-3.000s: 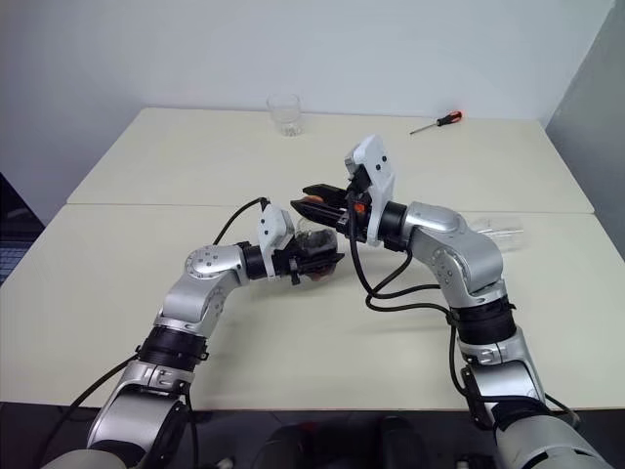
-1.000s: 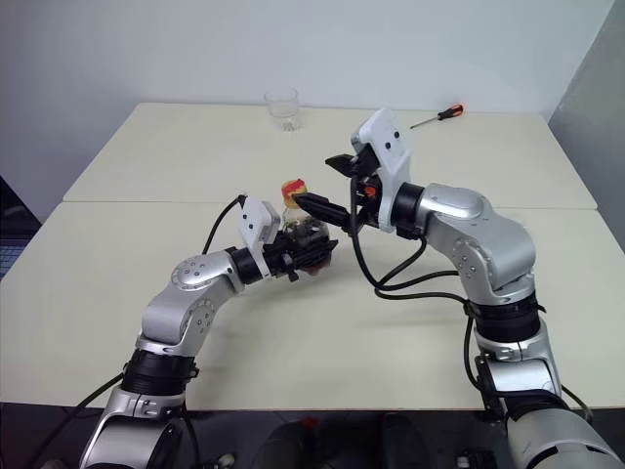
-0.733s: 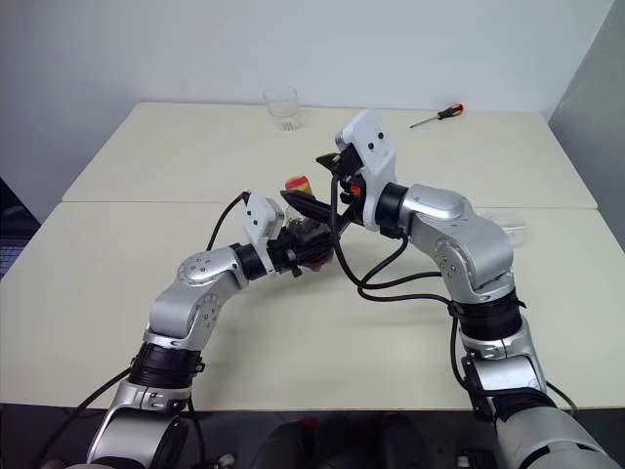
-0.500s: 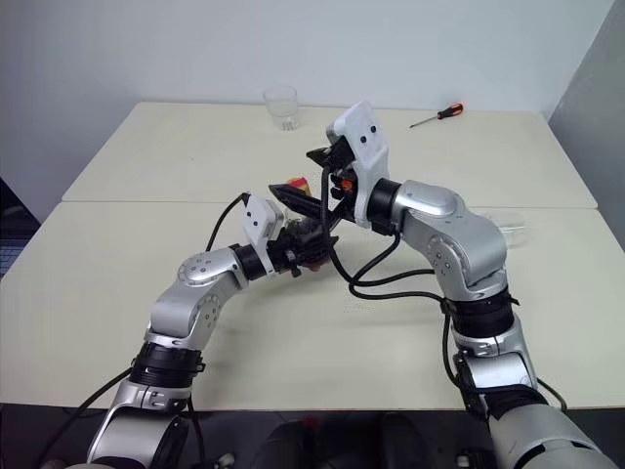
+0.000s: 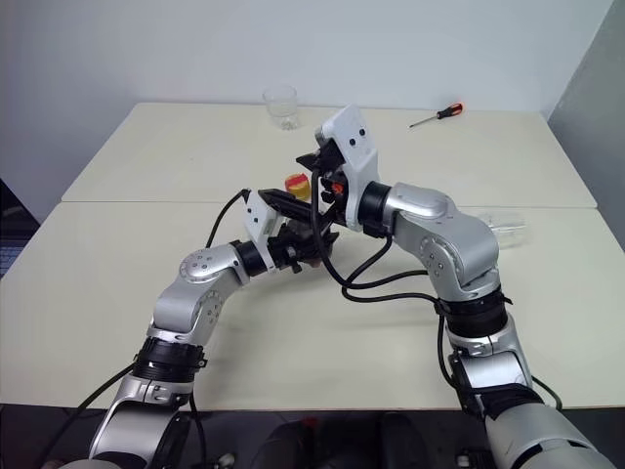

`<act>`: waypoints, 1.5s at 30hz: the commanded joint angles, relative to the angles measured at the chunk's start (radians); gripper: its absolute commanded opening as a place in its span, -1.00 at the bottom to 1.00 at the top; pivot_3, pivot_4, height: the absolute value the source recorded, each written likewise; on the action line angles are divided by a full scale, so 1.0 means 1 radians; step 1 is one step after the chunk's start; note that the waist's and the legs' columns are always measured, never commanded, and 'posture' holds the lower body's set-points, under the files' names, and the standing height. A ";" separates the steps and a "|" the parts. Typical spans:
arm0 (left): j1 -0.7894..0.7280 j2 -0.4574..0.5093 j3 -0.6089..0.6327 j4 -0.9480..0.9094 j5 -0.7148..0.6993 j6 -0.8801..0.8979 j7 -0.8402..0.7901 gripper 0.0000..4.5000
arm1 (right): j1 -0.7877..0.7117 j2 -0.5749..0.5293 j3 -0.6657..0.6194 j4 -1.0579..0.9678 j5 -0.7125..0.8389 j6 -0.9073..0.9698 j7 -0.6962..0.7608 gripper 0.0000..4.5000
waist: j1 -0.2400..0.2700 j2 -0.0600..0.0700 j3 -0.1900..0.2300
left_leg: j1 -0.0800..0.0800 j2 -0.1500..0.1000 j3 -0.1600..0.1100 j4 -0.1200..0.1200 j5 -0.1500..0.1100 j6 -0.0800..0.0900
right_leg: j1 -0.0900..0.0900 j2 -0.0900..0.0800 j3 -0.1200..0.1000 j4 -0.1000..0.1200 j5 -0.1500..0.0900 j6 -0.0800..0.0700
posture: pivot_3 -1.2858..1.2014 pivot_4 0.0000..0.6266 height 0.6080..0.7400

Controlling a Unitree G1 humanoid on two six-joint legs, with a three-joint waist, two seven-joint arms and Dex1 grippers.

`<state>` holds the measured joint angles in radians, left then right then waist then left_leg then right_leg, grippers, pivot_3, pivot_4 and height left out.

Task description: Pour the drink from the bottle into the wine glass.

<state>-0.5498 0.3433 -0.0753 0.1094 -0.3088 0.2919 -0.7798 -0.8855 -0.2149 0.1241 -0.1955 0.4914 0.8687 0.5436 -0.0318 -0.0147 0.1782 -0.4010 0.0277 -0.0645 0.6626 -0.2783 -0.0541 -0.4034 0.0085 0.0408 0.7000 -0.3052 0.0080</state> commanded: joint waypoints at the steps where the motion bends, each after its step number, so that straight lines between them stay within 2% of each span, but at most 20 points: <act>1: -0.026 -0.008 0.008 -0.029 -0.006 -0.035 -0.012 -0.02 | -0.014 0.018 -0.016 0.004 0.013 -0.002 -0.008 0.98 | 0.000 0.000 0.000 | 0.000 0.000 0.000 0.000 0.000 0.000 | 0.000 0.000 0.000 0.000 0.000 0.000 | 0.03 -0.52 1.00; 2: -0.027 -0.008 0.008 -0.030 -0.006 -0.033 -0.012 -0.02 | -0.018 0.023 -0.023 0.011 0.017 0.002 -0.012 0.98 | 0.000 0.000 0.000 | 0.000 0.000 0.000 0.000 0.000 0.000 | 0.000 0.000 0.000 0.000 0.000 0.000 | 0.03 -0.52 1.00; 5: -0.032 -0.009 0.009 -0.032 -0.006 -0.029 -0.012 -0.02 | -0.029 0.038 -0.045 0.028 0.030 0.016 -0.022 0.71 | 0.000 0.000 0.000 | 0.000 0.000 0.001 0.000 0.000 0.000 | 0.000 0.000 0.000 0.000 0.000 0.000 | 0.03 -0.52 1.00; 12: -0.027 -0.010 0.010 -0.043 -0.005 -0.023 -0.014 -0.02 | -0.030 0.063 -0.078 0.028 0.052 0.044 -0.044 -0.41 | 0.000 0.000 0.000 | 0.000 0.000 0.001 0.000 0.000 0.000 | 0.000 0.000 0.000 0.000 0.000 0.000 | 0.03 -0.52 1.00; 19: -0.017 -0.011 0.008 -0.057 -0.006 -0.017 -0.013 -0.02 | -0.040 0.074 -0.092 0.026 0.066 0.052 -0.050 -0.42 | 0.000 0.000 0.000 | 0.000 0.000 0.001 0.000 0.000 0.000 | -0.001 0.000 0.000 0.001 0.000 0.000 | 0.03 -0.52 1.00; 23: -0.007 -0.009 0.011 -0.086 -0.019 0.000 -0.015 -0.02 | -0.027 0.057 -0.059 0.007 0.053 0.015 -0.008 -0.42 | 0.000 0.000 0.000 | 0.000 0.000 0.001 0.000 0.000 0.000 | -0.001 0.000 0.000 0.001 0.000 0.000 | 0.03 -0.52 1.00; 25: 0.003 -0.005 0.011 -0.113 -0.030 0.017 -0.023 -0.02 | -0.023 0.036 -0.035 0.006 0.046 -0.016 0.040 -0.42 | 0.000 0.000 0.000 | 0.000 0.000 0.001 0.000 0.000 0.000 | -0.001 0.000 0.000 0.001 0.000 0.000 | 0.03 -0.52 1.00; 31: 0.095 0.041 0.002 -0.324 -0.128 0.136 -0.070 -0.02 | -0.017 -0.055 0.037 0.045 0.061 -0.156 0.322 -0.42 | -0.002 0.000 0.000 | 0.000 0.000 0.002 0.000 0.000 0.000 | -0.001 0.000 0.000 0.000 0.000 0.000 | 0.03 -0.52 1.00; 37: 0.195 0.082 0.009 -0.547 -0.247 0.256 -0.060 -0.02 | -0.035 -0.099 0.067 0.083 0.124 -0.173 0.565 -0.42 | -0.001 0.000 0.000 | 0.000 0.001 0.000 0.000 0.000 0.000 | 0.000 0.000 0.001 0.001 0.000 0.000 | 0.03 -0.52 1.00; 42: 0.256 0.101 0.018 -0.642 -0.304 0.290 -0.059 -0.02 | -0.044 -0.130 0.084 0.055 0.197 -0.104 0.685 -0.42 | 0.000 0.000 0.000 | 0.001 0.001 0.000 0.002 0.000 0.001 | 0.000 0.000 0.001 0.003 0.000 -0.001 | 0.03 -0.52 1.00; 45: 0.256 0.106 0.018 -0.647 -0.307 0.289 -0.056 -0.02 | -0.040 -0.139 0.100 0.049 0.187 -0.120 0.720 -0.42 | 0.000 0.000 0.000 | 0.001 0.001 -0.001 0.002 0.000 0.001 | 0.000 0.000 0.001 0.003 0.000 -0.001 | 0.03 -0.52 1.00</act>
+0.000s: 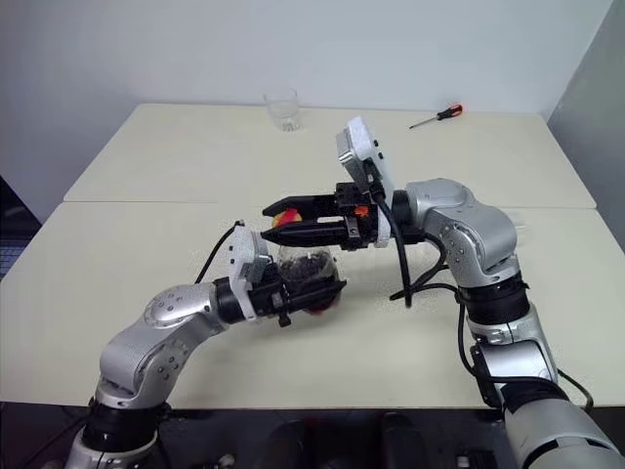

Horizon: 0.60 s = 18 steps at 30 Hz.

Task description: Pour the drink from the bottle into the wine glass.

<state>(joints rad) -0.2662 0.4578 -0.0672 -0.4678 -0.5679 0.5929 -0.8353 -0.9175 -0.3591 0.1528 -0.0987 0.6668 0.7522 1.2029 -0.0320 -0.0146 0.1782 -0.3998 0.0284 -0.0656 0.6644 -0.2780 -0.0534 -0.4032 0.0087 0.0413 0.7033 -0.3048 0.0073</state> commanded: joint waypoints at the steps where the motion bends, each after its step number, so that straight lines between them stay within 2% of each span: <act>1: -0.031 -0.009 0.010 -0.065 -0.048 -0.013 0.002 -0.02 | -0.007 0.006 0.075 -0.046 0.005 -0.010 0.064 -0.42 | 0.000 0.000 0.000 | 0.000 0.000 0.000 0.000 0.000 0.000 | 0.000 0.000 0.000 0.000 0.000 0.000 | 0.03 -0.52 1.00; 5: -0.046 -0.011 0.011 -0.052 -0.044 -0.015 0.008 -0.02 | -0.012 0.018 0.077 -0.027 -0.019 -0.030 0.042 -0.42 | 0.000 0.000 0.000 | 0.001 0.000 0.000 0.000 0.001 0.001 | 0.000 0.000 0.000 0.001 0.000 0.000 | 0.03 -0.52 1.00; 8: -0.050 -0.008 0.011 -0.041 -0.039 -0.018 0.008 -0.02 | -0.020 0.016 0.066 0.001 -0.027 -0.022 0.031 0.00 | -0.001 0.000 0.000 | 0.001 0.000 0.000 0.000 0.001 0.001 | 0.000 0.000 0.000 0.002 0.000 0.000 | 0.03 -0.52 1.00; 14: -0.042 -0.007 0.035 -0.009 -0.044 0.013 0.056 -0.02 | -0.008 0.001 -0.003 -0.025 -0.009 0.037 -0.094 0.94 | 0.000 0.000 0.000 | 0.000 0.000 0.000 0.000 0.001 0.001 | 0.000 0.000 0.000 0.002 0.000 -0.001 | 0.03 -0.52 1.00; 18: -0.033 -0.011 0.067 0.020 -0.043 0.040 0.122 -0.02 | 0.013 -0.035 -0.083 -0.084 0.046 0.133 -0.195 0.97 | 0.001 0.000 0.000 | 0.000 -0.001 0.000 0.001 0.001 0.001 | 0.000 -0.001 0.000 0.002 0.000 -0.001 | 0.03 -0.52 1.00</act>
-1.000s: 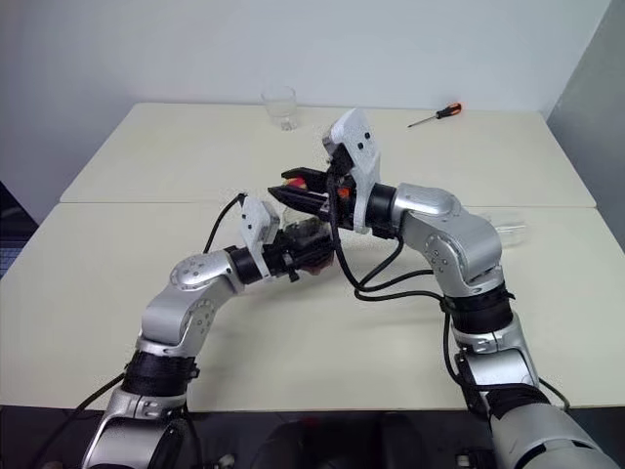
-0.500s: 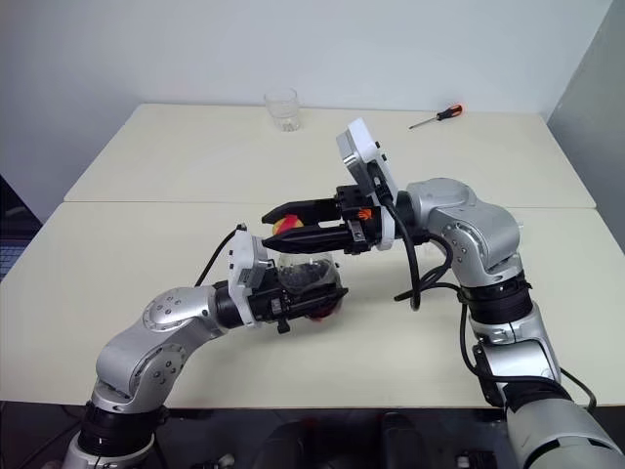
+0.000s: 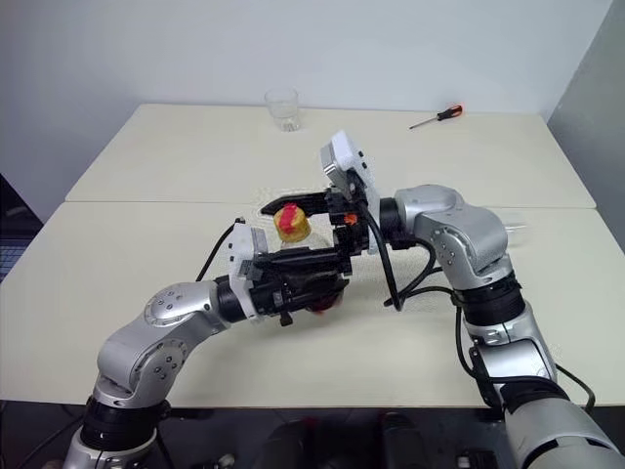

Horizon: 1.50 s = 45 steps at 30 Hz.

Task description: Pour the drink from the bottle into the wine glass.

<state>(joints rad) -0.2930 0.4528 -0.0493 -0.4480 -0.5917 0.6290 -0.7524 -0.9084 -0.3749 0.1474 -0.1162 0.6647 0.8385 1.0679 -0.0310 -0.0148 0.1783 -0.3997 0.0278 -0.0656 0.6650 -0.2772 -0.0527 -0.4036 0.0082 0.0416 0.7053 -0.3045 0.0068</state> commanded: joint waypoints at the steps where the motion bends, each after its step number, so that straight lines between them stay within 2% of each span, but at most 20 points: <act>1: -0.007 -0.006 0.055 0.010 -0.014 0.004 0.051 -0.02 | 0.008 -0.023 -0.096 -0.082 0.059 0.066 -0.087 0.97 | 0.000 0.000 0.000 | 0.000 0.000 0.000 0.000 0.000 0.000 | 0.000 0.000 0.000 0.000 0.000 0.000 | 0.03 -0.52 1.00; 8: -0.072 -0.002 0.053 0.189 0.127 -0.118 0.098 -0.02 | 0.032 -0.003 -0.169 -0.174 0.056 0.100 -0.307 0.97 | -0.001 0.000 0.000 | 0.000 0.000 0.001 0.000 0.000 0.000 | 0.000 0.001 0.000 0.001 0.000 0.000 | 0.03 -0.52 1.00; 18: -0.222 -0.073 0.019 0.423 0.272 -0.268 0.137 -0.02 | 0.035 0.087 -0.015 -0.107 -0.239 -0.098 -0.548 0.97 | -0.001 0.000 0.000 | 0.000 0.000 0.007 0.000 0.001 0.000 | -0.001 0.000 0.000 0.001 0.000 0.000 | 0.03 -0.52 1.00; 31: -0.266 -0.102 0.022 0.495 0.293 -0.305 0.109 -0.02 | -0.020 0.188 0.003 -0.011 -0.304 -0.155 -0.571 0.97 | -0.001 0.000 0.000 | 0.000 0.000 0.009 -0.001 0.001 0.000 | -0.002 0.000 0.000 0.001 0.000 0.000 | 0.03 -0.52 1.00; 45: -0.292 -0.122 0.020 0.521 0.294 -0.313 0.094 -0.02 | -0.046 0.240 0.032 0.035 -0.343 -0.182 -0.558 0.97 | -0.001 0.000 0.000 | 0.000 0.000 0.009 0.000 0.001 0.000 | -0.002 0.000 0.000 0.002 0.000 0.000 | 0.03 -0.52 1.00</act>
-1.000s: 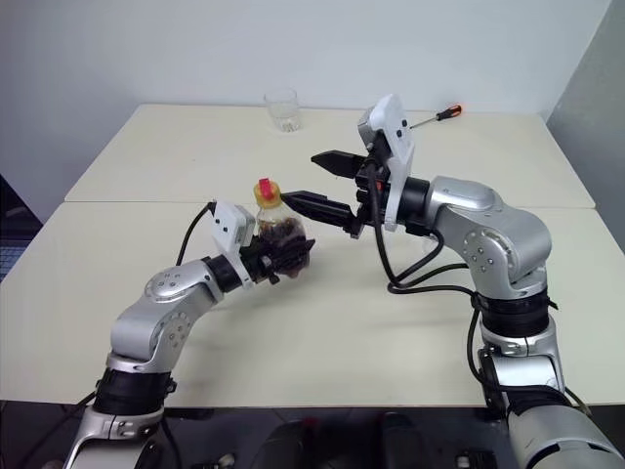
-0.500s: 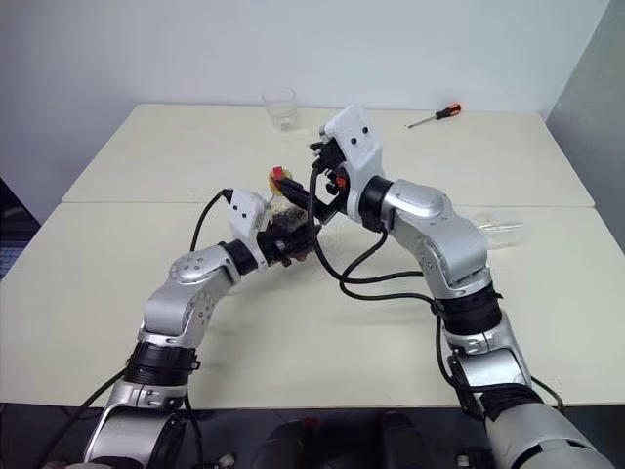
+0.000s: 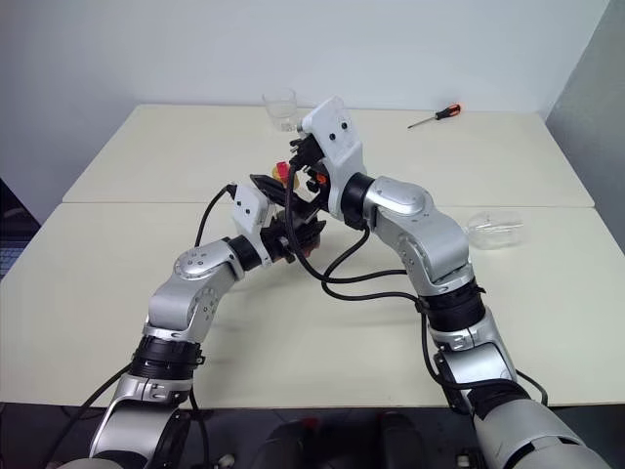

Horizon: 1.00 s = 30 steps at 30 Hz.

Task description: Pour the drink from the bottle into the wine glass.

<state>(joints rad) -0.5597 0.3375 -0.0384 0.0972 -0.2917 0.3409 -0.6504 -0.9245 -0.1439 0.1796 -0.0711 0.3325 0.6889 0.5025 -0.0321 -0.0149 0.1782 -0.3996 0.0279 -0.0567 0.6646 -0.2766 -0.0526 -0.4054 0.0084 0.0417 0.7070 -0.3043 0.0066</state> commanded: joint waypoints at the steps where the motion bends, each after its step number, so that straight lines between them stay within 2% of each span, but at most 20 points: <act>1: -0.025 -0.009 0.010 -0.027 -0.007 -0.023 -0.008 -0.02 | -0.030 0.011 0.002 -0.005 -0.016 -0.036 0.005 0.97 | 0.000 0.000 0.000 | 0.000 0.000 0.000 0.000 0.000 0.000 | 0.000 0.000 0.000 0.000 0.000 0.000 | 0.03 -0.52 1.00; 17: -0.004 -0.017 0.005 -0.064 -0.009 0.000 -0.008 -0.02 | -0.056 0.033 -0.057 0.066 -0.030 -0.044 -0.032 0.97 | 0.000 0.000 0.000 | 0.000 0.000 0.000 0.000 0.000 0.000 | 0.000 0.000 0.000 0.000 0.000 0.000 | 0.03 -0.52 1.00; 30: -0.016 -0.018 0.013 -0.067 -0.014 0.017 -0.007 -0.02 | 0.007 -0.006 -0.045 0.001 -0.035 -0.034 -0.011 0.97 | 0.000 0.000 0.000 | 0.000 0.000 0.000 0.000 0.000 0.000 | 0.000 0.000 0.000 0.000 0.000 0.000 | 0.03 -0.52 1.00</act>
<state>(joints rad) -0.5523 0.3205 -0.0403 0.0869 -0.2920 0.3701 -0.6575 -0.9126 -0.1456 0.1413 -0.0231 0.2964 0.6610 0.4929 -0.0323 -0.0148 0.1783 -0.3997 0.0279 -0.0568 0.6646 -0.2766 -0.0526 -0.4056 0.0082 0.0418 0.7074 -0.3043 0.0066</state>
